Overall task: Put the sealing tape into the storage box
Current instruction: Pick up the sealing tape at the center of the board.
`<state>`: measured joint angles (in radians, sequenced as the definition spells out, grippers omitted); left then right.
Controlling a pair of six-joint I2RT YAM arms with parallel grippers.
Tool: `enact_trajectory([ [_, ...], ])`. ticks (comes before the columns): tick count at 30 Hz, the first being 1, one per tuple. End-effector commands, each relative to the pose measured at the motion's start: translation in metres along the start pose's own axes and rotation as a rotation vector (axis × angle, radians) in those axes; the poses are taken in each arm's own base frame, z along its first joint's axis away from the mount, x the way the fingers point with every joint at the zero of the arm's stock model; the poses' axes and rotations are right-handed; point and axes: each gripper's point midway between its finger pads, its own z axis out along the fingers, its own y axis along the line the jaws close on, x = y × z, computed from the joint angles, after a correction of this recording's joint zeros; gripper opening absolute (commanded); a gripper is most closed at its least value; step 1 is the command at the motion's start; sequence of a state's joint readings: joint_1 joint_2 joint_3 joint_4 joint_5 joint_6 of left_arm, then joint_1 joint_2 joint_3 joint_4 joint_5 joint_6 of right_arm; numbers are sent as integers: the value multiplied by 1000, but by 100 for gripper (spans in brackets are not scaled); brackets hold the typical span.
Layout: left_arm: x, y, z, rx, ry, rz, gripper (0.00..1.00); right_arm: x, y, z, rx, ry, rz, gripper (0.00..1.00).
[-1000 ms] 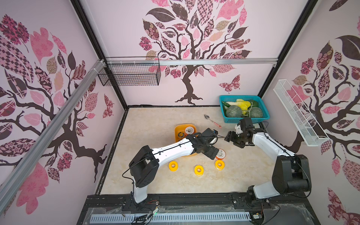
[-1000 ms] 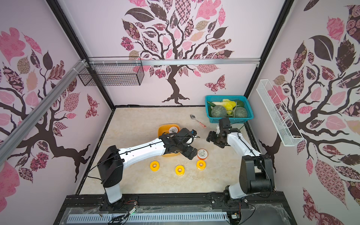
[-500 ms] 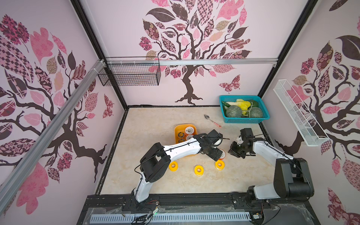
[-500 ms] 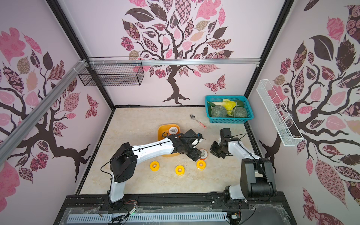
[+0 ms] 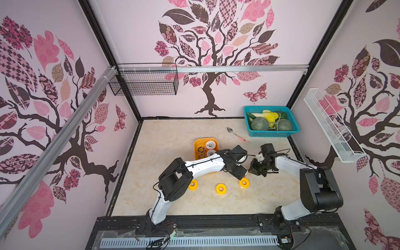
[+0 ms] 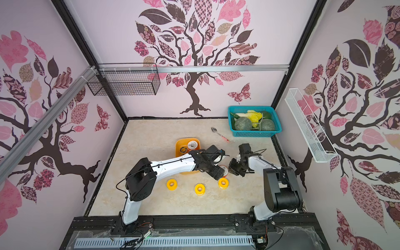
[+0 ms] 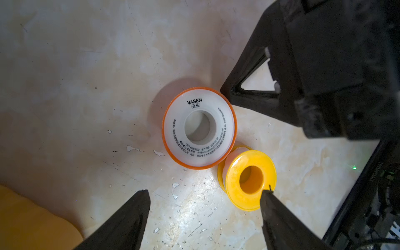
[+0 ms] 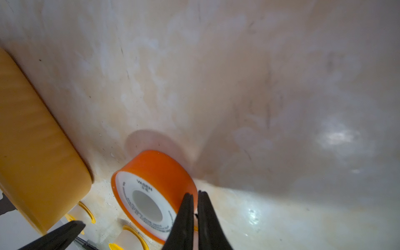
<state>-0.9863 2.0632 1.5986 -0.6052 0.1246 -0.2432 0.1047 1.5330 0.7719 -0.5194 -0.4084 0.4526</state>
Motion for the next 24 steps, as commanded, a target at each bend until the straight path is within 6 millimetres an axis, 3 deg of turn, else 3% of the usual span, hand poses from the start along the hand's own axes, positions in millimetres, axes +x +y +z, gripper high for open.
enact_trajectory([
  [1,-6,11,5,-37,-10,-20,88,0,26,3,-91,25,-45,13],
  [6,-7,17,10,-55,-13,-18,94,5,39,8,-132,60,-69,15],
  [17,-5,33,31,-118,40,-6,94,-27,15,-39,34,-150,-78,29],
  [24,-6,30,36,-105,47,15,95,-29,11,-44,45,-153,-83,30],
])
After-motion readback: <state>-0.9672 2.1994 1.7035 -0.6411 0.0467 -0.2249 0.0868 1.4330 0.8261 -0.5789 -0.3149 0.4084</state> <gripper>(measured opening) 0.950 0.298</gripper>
